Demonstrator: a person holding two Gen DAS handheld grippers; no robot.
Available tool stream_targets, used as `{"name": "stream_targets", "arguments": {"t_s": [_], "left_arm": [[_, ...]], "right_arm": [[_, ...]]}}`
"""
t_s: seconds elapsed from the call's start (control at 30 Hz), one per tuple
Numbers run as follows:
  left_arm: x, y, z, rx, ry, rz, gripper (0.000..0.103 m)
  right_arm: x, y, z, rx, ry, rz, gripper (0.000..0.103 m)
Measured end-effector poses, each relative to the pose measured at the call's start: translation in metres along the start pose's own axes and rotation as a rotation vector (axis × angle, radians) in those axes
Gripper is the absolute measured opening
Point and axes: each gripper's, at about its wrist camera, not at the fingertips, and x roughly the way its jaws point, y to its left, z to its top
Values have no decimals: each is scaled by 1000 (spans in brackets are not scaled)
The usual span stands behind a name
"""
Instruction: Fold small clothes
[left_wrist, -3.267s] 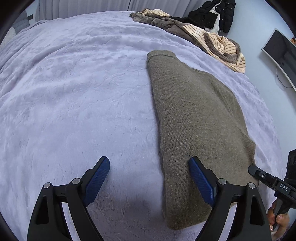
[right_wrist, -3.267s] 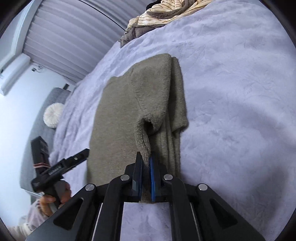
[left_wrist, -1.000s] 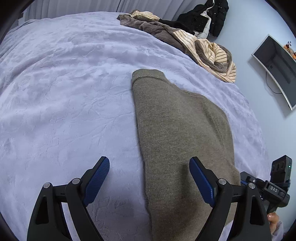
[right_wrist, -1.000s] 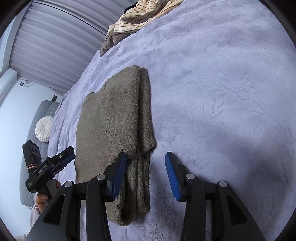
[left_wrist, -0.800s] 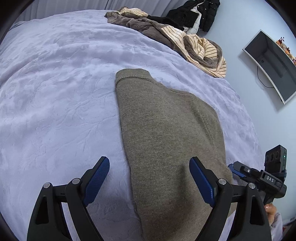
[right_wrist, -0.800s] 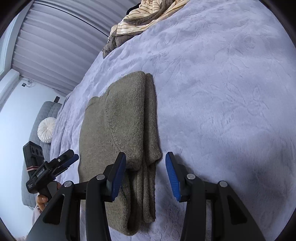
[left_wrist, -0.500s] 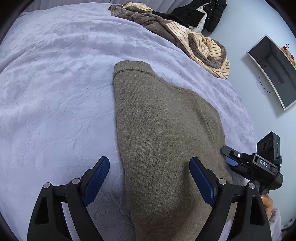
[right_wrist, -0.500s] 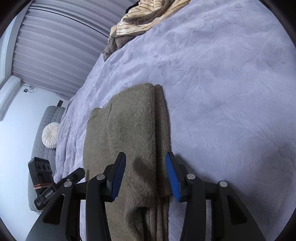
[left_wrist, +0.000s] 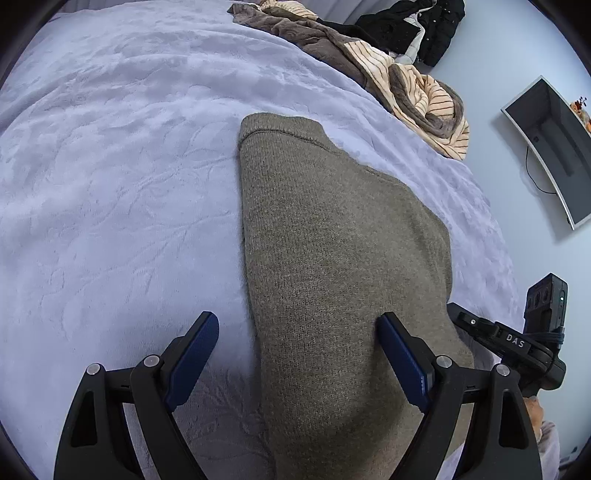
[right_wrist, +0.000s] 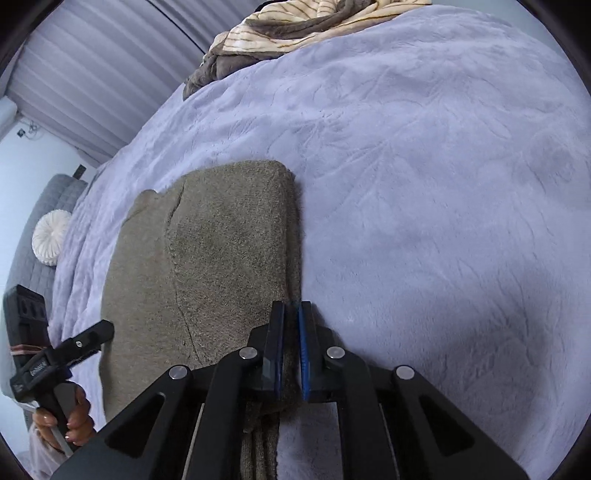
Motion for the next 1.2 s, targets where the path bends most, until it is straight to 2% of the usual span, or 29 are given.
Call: {"name": "stream_targets", "arguments": {"t_s": [0.2,0.27,0.3,0.33,0.37,0.4,0.6,0.9,0.97,1.07,1.2], "left_arm": [[-7,-1,-1,7,-11,24,89],[-9,-1,-1,7,-12,30,89],[-9,-1,-1,5,-12,33,89],[-10,-2,-1,5,-13,36,89],[-10,-2,-1,6,-13,39,89],[-10,-3,-2,9,-15,45,89],[-13,-10,-2,53,-29,84,89],[-11,-9,-1,60,-22,76,89],[-10,-6,0,57,-19,51,89],[-8,6,6,20,-12,-41,89],[10,16,11,-5,77,-155,89]], "right_arm": [[-27,-7,-11,35,13,52,9],[-33,-9,-14,46,7,69,17],[-35,-9,-15,52,7,76,32],[-36,-10,-15,55,4,83,53],[-37,-9,-16,56,-1,91,61],[-38,-9,-17,56,-3,95,63],[-35,-9,-17,84,2,120,63],[-28,-11,-17,92,21,140,63],[-26,-11,-18,89,27,143,63],[-22,-12,-16,81,40,153,63],[-12,-19,-8,87,58,214,63]]}}
